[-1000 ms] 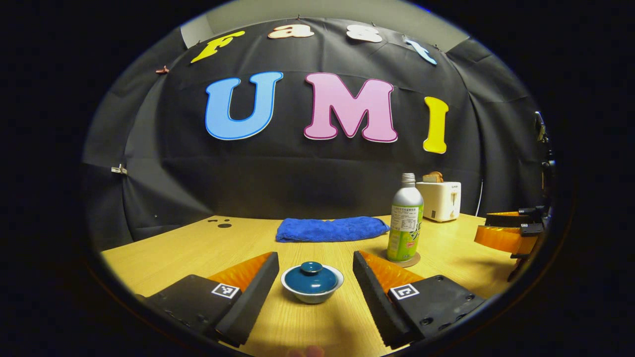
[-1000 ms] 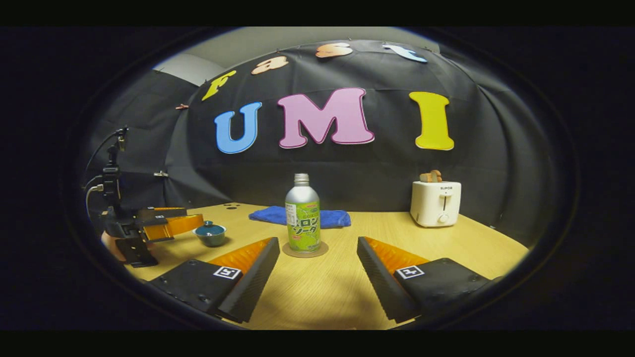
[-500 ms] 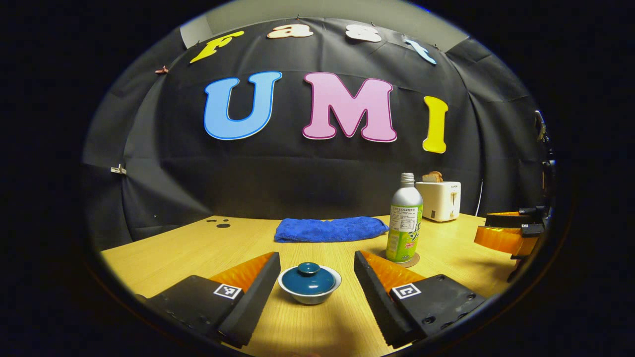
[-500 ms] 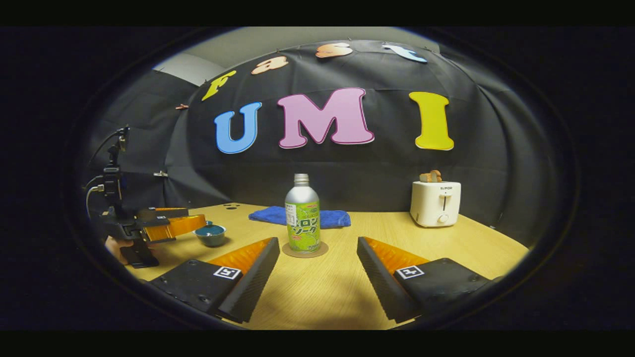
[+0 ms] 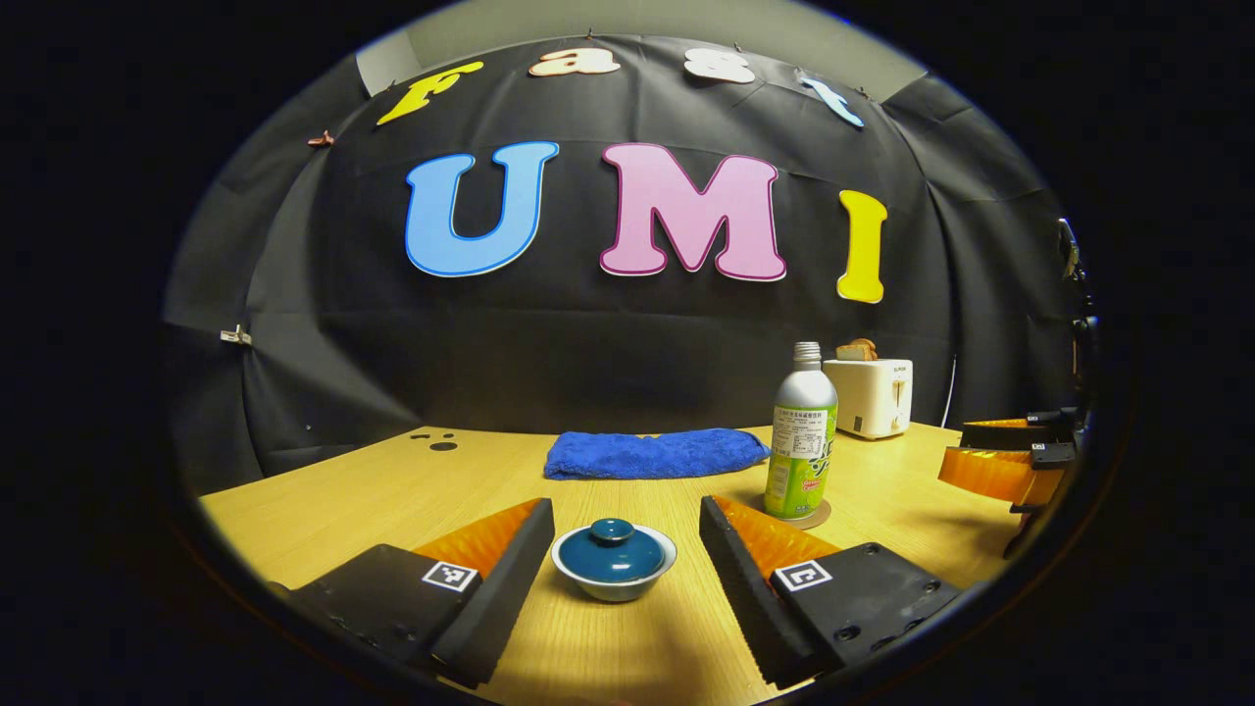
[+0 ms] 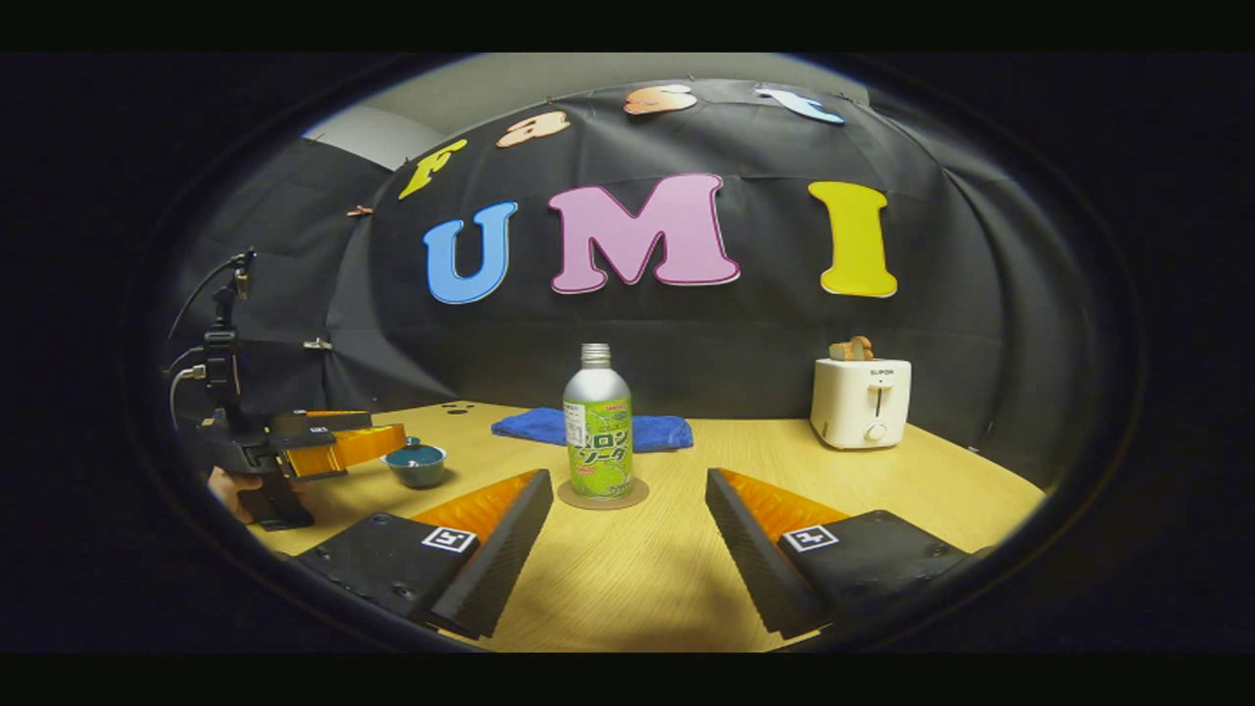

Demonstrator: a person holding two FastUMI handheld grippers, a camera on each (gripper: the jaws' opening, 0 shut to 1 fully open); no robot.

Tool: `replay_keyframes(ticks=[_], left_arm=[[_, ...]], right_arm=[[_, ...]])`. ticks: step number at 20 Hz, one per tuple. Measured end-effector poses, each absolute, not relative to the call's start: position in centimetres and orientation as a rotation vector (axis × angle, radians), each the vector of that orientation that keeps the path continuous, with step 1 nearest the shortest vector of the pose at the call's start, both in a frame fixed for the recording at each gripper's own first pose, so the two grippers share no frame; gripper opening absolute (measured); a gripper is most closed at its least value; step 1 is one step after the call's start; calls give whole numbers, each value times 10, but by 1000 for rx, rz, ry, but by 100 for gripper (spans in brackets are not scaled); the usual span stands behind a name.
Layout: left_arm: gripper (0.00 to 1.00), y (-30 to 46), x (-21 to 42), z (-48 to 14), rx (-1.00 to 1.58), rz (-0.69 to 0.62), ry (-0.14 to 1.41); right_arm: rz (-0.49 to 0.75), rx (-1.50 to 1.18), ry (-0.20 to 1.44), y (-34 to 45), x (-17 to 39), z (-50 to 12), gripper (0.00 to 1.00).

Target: Open the teacup lid with one hand, grasp the water bottle and pour water into the teacup with the other hand; after pouring, place the water bottle on the coaster and then close the teacup lid.

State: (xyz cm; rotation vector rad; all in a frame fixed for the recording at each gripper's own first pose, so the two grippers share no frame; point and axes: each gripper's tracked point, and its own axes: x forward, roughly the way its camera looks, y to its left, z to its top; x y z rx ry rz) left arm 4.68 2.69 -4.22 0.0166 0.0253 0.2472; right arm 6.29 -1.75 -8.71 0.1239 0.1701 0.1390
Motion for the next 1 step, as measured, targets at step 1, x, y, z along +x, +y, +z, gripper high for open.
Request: replay_keyframes(ticks=[1], left_arm=[[94,27,46,-43,17,249,25]], right_arm=[[139,124,170,-18,63,-87,97]])
